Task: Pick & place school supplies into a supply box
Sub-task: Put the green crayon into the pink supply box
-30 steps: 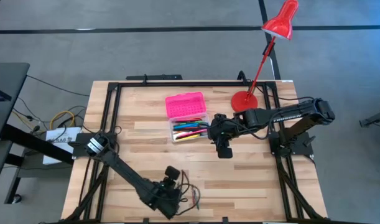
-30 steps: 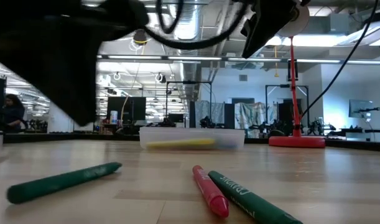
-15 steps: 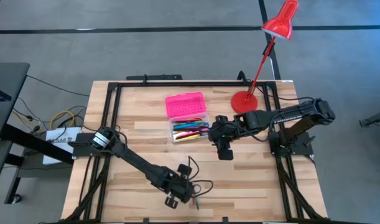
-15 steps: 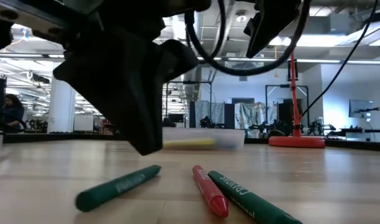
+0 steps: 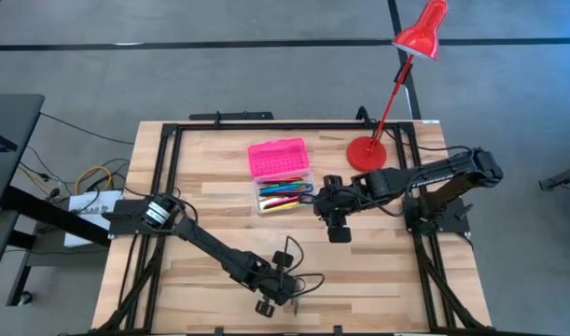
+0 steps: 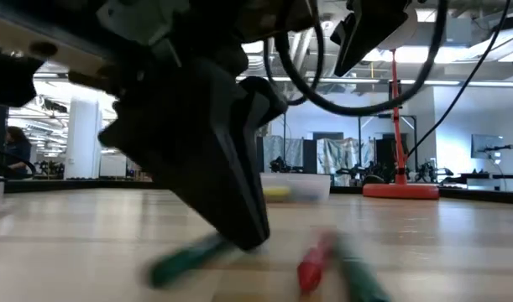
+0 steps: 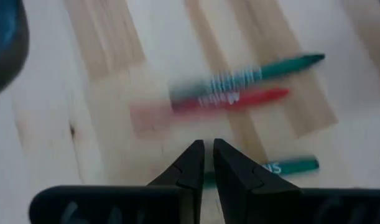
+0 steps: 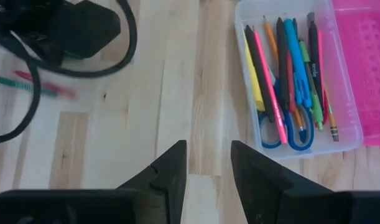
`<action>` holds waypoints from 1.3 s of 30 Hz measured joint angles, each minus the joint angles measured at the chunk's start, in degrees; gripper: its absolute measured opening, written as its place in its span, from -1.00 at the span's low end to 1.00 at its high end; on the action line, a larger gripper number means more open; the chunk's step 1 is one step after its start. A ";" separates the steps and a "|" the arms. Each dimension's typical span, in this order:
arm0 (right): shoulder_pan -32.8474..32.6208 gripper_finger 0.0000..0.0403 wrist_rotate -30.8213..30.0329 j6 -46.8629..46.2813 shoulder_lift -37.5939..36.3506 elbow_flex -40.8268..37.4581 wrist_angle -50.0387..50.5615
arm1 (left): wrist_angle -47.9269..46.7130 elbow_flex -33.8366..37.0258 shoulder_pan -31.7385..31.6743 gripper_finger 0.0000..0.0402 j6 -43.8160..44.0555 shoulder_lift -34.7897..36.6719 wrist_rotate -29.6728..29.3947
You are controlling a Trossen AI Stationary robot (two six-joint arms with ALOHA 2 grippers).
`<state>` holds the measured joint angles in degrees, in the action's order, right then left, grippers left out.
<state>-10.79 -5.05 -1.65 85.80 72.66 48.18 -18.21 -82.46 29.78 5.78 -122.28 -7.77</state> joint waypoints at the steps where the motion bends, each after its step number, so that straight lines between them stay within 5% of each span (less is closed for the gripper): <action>1: 0.00 -0.41 -0.01 0.00 0.00 0.00 0.00 | 0.75 0.17 0.00 -0.84 0.35 0.05 -0.12; 11: 0.03 -0.41 -0.22 0.57 0.00 0.00 0.41 | -3.96 0.17 0.00 -0.84 2.16 0.33 -1.79; 28: -1.19 -0.41 0.44 0.31 0.00 0.00 3.20 | -33.40 -8.08 1.55 -0.84 1.90 0.39 -0.06; 33: -6.93 -0.41 3.92 2.77 -1.29 -4.22 6.08 | -38.43 -10.32 3.32 -0.84 6.91 0.58 -4.48; 36: -13.32 -0.41 12.69 4.87 -3.58 -9.30 -2.06 | -38.92 -10.47 3.76 -0.84 11.19 1.20 -7.88; 39: -19.56 -0.41 14.59 5.62 -4.39 -14.10 -7.31 | -39.11 -10.49 3.78 -0.84 15.67 2.45 -10.99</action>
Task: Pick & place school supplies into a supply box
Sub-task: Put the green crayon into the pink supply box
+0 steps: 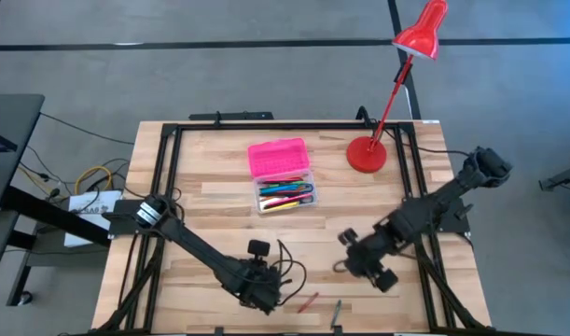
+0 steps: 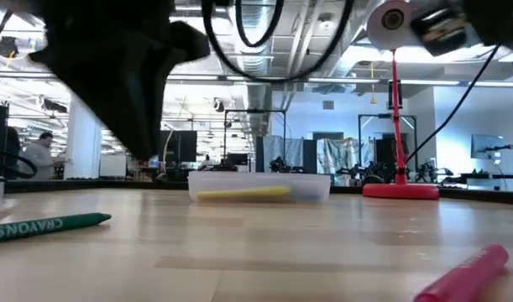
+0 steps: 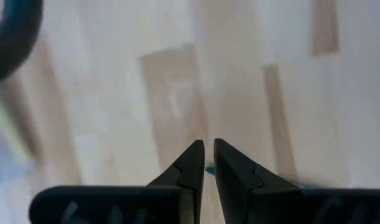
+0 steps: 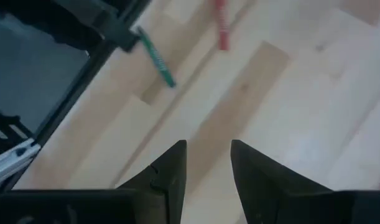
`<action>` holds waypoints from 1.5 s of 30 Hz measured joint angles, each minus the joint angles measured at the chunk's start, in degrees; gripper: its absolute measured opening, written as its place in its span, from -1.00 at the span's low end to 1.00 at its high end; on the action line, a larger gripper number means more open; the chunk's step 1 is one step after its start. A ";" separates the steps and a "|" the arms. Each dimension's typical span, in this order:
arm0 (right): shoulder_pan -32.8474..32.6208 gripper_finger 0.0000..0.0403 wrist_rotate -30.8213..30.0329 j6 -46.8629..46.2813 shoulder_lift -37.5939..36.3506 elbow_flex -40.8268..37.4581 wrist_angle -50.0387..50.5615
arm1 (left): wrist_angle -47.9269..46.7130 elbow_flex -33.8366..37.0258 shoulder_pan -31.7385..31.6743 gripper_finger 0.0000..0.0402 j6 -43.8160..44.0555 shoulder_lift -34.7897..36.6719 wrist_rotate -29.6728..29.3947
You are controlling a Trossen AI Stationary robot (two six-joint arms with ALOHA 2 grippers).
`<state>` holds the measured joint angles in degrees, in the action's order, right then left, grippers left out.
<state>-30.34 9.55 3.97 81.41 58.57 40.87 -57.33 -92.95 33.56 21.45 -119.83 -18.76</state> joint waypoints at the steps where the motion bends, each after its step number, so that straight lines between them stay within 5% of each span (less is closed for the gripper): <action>1: -1.52 -0.41 -0.63 -0.26 -0.23 -1.11 -1.40 | -0.09 0.00 0.00 -0.84 0.73 0.55 -0.69; 4: -3.09 -0.41 -2.90 -2.87 -0.56 -3.68 -2.98 | -0.04 -0.04 0.31 -0.84 -0.52 2.03 -0.73; 13: -6.22 -0.41 -0.92 -13.89 -0.53 -8.87 -18.39 | -3.12 3.32 2.41 -0.84 -7.79 1.88 12.15; 20: -9.48 -0.41 -8.41 -22.77 -0.53 -10.49 -20.55 | -5.22 3.71 5.15 -0.84 -13.88 1.90 10.34; 29: -7.40 -0.41 -9.99 -27.77 -0.53 -10.49 -20.71 | -2.16 10.53 6.91 -0.84 -23.56 1.90 6.85; 34: -6.85 -0.41 -10.11 -28.97 -0.53 -10.49 -20.42 | 1.14 11.74 6.80 -0.78 -26.96 1.96 13.88; 45: -7.22 -0.41 -11.76 -29.00 -0.50 -10.49 -19.55 | 11.03 10.36 6.62 -0.73 -29.30 1.88 17.47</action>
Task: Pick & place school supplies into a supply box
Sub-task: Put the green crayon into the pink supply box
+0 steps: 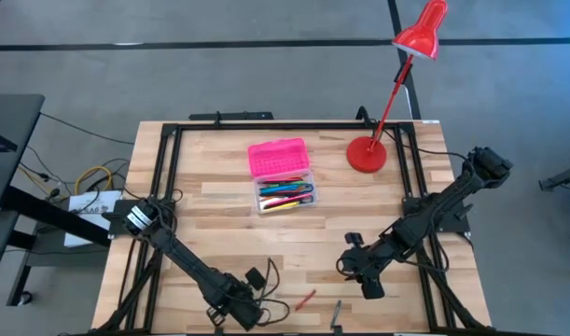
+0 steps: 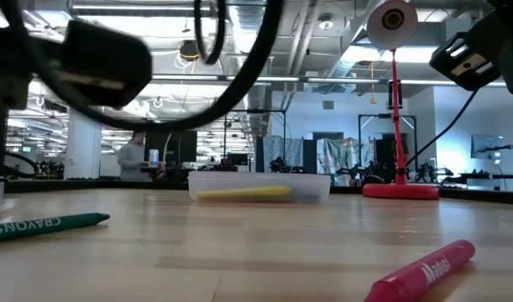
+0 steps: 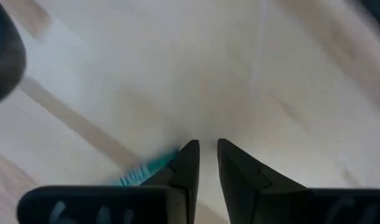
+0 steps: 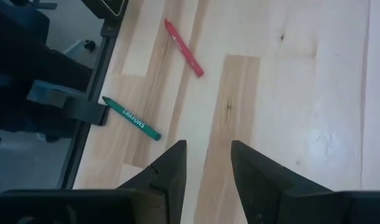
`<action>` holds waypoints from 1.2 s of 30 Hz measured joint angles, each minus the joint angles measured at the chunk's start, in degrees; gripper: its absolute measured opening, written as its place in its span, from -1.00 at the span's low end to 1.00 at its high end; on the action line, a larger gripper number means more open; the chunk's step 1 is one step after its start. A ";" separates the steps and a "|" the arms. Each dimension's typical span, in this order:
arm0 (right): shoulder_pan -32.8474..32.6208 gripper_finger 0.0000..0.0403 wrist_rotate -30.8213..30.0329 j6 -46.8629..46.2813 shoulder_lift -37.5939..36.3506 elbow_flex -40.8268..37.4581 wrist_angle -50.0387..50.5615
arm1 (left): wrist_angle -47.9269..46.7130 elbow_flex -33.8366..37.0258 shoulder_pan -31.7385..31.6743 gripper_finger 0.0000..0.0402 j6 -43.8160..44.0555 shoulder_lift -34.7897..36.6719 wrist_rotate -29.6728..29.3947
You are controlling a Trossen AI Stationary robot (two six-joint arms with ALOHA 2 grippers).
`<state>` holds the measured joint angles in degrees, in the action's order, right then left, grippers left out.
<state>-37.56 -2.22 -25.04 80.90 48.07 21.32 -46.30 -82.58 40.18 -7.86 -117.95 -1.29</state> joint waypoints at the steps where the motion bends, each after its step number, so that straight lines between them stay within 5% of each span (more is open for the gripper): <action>1: 0.00 -0.41 -0.04 -0.01 0.00 0.00 0.22 | 1.14 -0.16 -0.30 -0.73 0.00 0.00 -0.16; 8: -0.02 -0.41 -0.79 -0.30 0.02 0.00 1.82 | 3.85 0.00 -3.69 -0.73 3.63 -0.02 -8.18; 17: -0.70 -0.41 -0.72 -0.92 0.02 0.00 2.10 | 2.66 0.02 -6.75 -0.73 5.38 0.17 11.19; 26: -0.59 -0.41 -0.74 -1.05 0.02 0.00 2.25 | 2.24 0.02 -4.93 -0.73 4.35 0.24 12.93; 36: -0.59 -0.41 -0.88 -1.56 0.02 0.00 2.23 | 0.01 0.31 -4.65 -0.73 5.03 0.31 8.58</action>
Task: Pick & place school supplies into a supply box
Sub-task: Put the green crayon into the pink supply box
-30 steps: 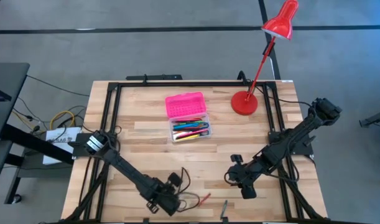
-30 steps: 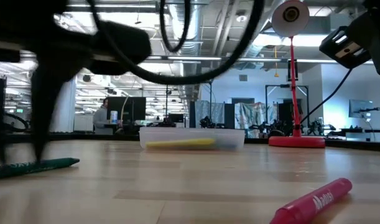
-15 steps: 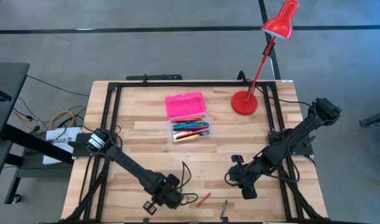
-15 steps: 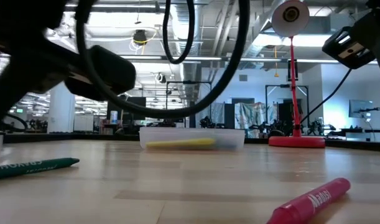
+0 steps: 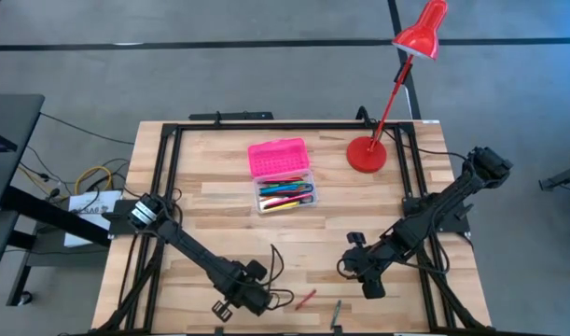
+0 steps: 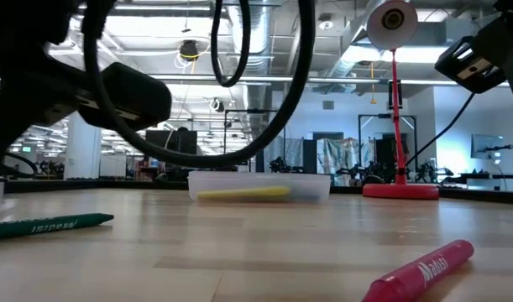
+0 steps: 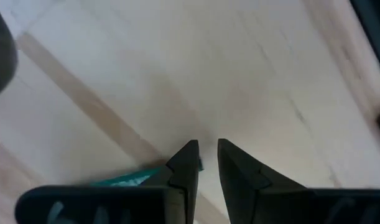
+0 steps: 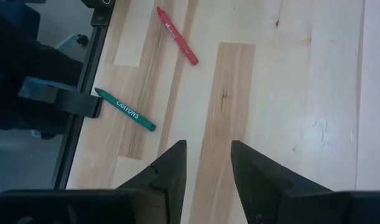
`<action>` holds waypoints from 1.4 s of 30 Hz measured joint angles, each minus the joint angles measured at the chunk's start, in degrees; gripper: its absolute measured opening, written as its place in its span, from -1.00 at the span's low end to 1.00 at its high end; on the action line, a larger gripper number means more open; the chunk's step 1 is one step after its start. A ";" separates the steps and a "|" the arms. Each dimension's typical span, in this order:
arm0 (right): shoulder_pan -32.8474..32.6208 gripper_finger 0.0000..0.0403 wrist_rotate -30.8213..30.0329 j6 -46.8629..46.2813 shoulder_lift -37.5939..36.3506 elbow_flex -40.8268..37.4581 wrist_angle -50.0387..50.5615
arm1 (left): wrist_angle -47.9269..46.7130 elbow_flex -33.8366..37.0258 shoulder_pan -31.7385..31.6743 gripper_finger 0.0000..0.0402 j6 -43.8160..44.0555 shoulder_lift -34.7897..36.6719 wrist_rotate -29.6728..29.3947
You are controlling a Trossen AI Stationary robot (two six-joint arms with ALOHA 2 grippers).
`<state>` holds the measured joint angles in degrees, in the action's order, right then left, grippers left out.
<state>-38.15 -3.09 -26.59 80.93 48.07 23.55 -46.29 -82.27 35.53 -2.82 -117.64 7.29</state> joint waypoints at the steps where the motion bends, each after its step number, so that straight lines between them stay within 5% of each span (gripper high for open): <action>1: 0.00 -0.41 0.00 -0.02 0.00 0.00 -0.02 | -0.05 0.01 0.00 -0.73 0.19 0.00 0.67; 12: 0.00 -0.41 0.00 -0.45 0.00 0.00 -0.08 | -0.74 0.01 0.26 -0.74 0.65 0.00 2.78; 20: 0.00 -0.41 -1.42 -0.45 0.00 0.00 -0.10 | -2.46 0.01 0.52 -0.98 -0.09 0.00 2.91; 25: 0.00 -0.41 -1.49 -0.45 0.00 0.00 -0.13 | -3.78 0.01 0.51 -0.98 -0.09 -0.54 -0.94; 42: 0.00 -0.41 -1.51 -0.41 0.00 0.00 -0.04 | -7.52 -0.19 0.60 -0.99 0.56 -1.31 0.07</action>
<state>-38.15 -4.60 -27.00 80.93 48.07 23.51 -53.81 -82.46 36.12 -2.26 -118.96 7.36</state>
